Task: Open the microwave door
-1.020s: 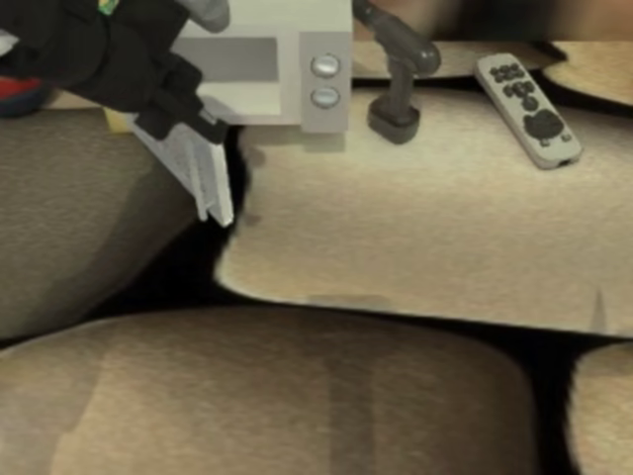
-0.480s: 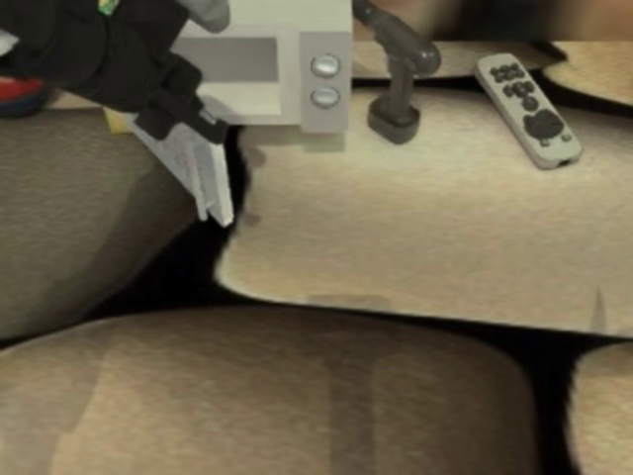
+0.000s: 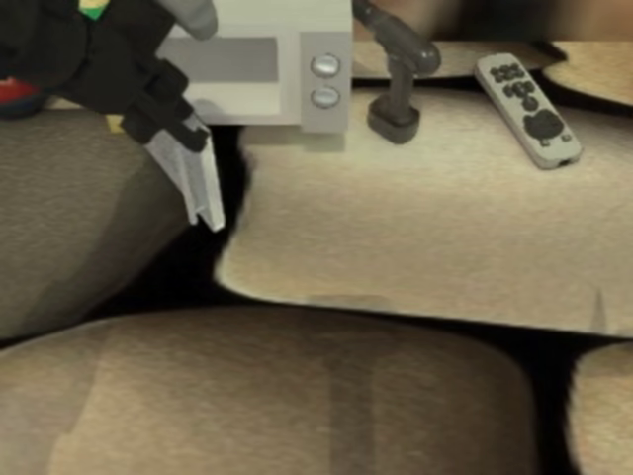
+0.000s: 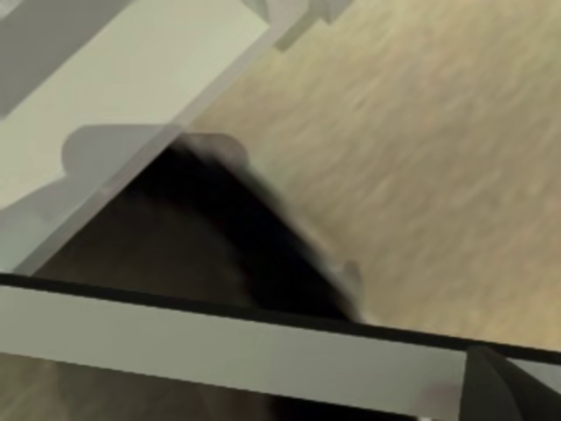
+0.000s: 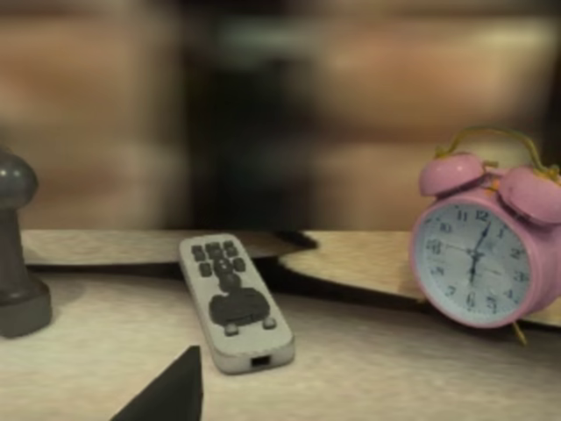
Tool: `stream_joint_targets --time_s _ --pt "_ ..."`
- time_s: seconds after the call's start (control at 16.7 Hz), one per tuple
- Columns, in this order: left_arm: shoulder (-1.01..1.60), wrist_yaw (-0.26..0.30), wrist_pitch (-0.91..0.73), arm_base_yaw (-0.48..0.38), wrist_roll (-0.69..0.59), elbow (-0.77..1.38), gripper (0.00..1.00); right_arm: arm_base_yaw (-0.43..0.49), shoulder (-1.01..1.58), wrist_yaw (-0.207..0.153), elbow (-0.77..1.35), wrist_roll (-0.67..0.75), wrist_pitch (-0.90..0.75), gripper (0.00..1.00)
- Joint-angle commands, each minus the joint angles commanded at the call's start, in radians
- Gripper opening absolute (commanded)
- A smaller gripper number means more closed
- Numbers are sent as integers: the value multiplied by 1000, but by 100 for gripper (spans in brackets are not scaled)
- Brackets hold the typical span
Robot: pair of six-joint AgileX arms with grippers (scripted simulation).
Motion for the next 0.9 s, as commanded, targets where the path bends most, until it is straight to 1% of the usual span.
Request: stream_joint_targets --time_s 0.24,0.9 --pt "9 35 -24 35 74 -38 0 0 0 0 0 0 0 100" --pt "8 36 -24 37 76 -39 0 0 0 0 0 0 0 100"
